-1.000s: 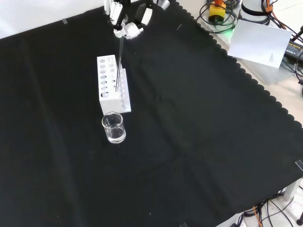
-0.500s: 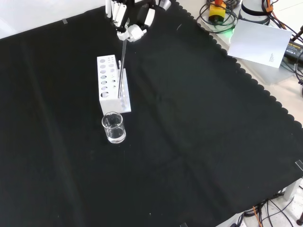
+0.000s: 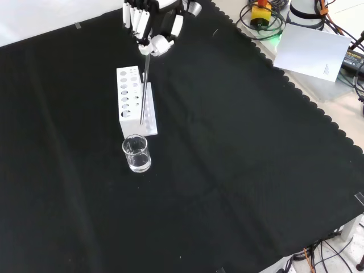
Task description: Stir in the beaker to the left of the white test tube rack with the glass rod.
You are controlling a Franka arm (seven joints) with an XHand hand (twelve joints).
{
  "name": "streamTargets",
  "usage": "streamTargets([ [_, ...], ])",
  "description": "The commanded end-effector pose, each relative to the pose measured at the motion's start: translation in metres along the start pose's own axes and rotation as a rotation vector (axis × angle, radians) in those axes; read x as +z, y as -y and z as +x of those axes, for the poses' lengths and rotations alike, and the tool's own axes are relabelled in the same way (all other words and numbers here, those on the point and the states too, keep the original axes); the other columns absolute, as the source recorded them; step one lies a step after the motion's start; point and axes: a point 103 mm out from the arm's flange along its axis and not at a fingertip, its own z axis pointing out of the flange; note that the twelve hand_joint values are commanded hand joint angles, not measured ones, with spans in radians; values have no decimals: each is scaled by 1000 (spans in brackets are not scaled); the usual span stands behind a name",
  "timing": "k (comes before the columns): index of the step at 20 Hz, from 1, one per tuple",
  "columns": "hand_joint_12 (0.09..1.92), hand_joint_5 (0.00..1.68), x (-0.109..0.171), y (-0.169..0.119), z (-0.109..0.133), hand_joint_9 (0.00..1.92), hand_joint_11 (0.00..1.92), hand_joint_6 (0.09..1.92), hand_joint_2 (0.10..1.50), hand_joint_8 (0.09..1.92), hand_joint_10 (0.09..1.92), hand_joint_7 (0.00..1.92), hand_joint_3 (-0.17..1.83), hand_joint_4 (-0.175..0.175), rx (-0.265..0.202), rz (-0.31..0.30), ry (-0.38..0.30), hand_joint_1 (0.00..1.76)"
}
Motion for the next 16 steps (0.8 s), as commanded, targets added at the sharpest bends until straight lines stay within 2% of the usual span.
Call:
streamTargets([
  [1,1054,1137,8,-18,2,1680,1491,711,614,889,823,1328,783,-175,-32,3,-24,1322],
  [16,1054,1141,42,-30,-4,1682,1492,706,611,887,821,1330,787,-175,-55,43,-48,1323],
])
